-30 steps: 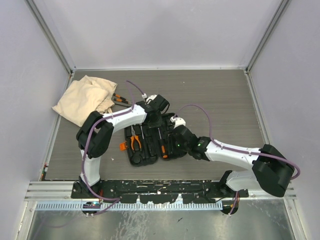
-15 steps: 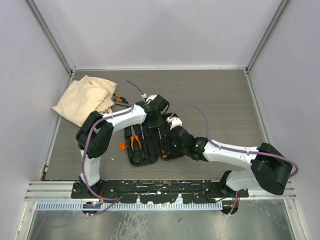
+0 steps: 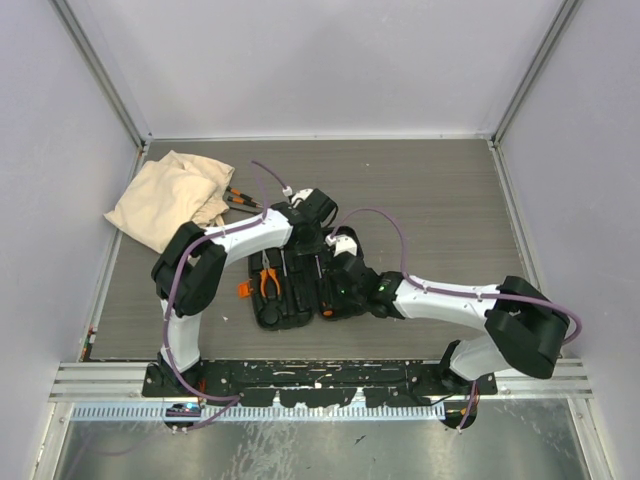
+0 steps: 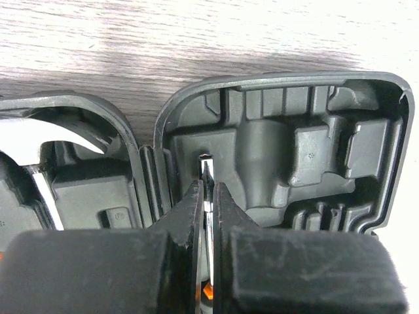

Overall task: Sort the tools into containers
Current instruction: Adjust the screwdriver in the storage box.

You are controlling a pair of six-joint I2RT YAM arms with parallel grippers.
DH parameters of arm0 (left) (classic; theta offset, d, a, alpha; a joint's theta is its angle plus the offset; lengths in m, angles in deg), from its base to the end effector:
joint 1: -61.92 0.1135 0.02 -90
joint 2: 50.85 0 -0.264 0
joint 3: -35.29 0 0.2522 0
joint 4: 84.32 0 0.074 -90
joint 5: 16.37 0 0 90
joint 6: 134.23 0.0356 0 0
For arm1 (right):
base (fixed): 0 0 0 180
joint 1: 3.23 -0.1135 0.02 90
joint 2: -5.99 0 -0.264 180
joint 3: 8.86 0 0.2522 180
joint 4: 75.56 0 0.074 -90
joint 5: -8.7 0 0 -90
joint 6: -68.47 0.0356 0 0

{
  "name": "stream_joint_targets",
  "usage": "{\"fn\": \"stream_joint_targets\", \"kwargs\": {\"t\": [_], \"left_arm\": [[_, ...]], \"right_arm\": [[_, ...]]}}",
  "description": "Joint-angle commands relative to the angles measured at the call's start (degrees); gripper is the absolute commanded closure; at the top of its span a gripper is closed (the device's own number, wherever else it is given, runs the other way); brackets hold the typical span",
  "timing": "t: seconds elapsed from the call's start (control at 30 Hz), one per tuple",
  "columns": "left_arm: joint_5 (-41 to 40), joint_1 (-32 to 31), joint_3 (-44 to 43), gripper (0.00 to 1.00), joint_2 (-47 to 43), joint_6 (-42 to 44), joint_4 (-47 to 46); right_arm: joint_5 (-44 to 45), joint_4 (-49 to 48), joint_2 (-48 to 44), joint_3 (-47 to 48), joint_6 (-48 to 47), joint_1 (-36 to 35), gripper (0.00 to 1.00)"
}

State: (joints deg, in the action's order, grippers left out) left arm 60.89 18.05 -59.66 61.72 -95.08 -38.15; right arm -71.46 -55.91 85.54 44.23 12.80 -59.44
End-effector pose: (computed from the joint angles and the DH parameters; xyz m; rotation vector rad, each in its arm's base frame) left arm 0.3008 -0.2783 0.1834 -0.2309 2.6509 -0.2544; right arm 0.1572 0.2239 0.1821 -0.3785 2.4025 0.5485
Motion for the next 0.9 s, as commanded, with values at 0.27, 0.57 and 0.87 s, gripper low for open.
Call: {"fn": "stream_joint_targets", "kwargs": {"t": [0.27, 0.57, 0.87], "left_arm": [[1.6, -0.4, 3.2, 1.00, 3.5, -0.5, 1.4], [1.9, -0.4, 2.6, 1.00, 5.2, -0.7, 2.0], [1.2, -0.6, 0.5, 1.00, 9.1, -2.0, 7.2]], "right_arm": [[3.8, 5.1, 5.5, -4.2, 5.4, -0.5, 0.88], [3.2, 3.0, 7.3, -8.7, 7.0, -0.5, 0.90], [0.6, 1.6, 7.4, -10.7, 7.9, -0.5, 0.92]]}}
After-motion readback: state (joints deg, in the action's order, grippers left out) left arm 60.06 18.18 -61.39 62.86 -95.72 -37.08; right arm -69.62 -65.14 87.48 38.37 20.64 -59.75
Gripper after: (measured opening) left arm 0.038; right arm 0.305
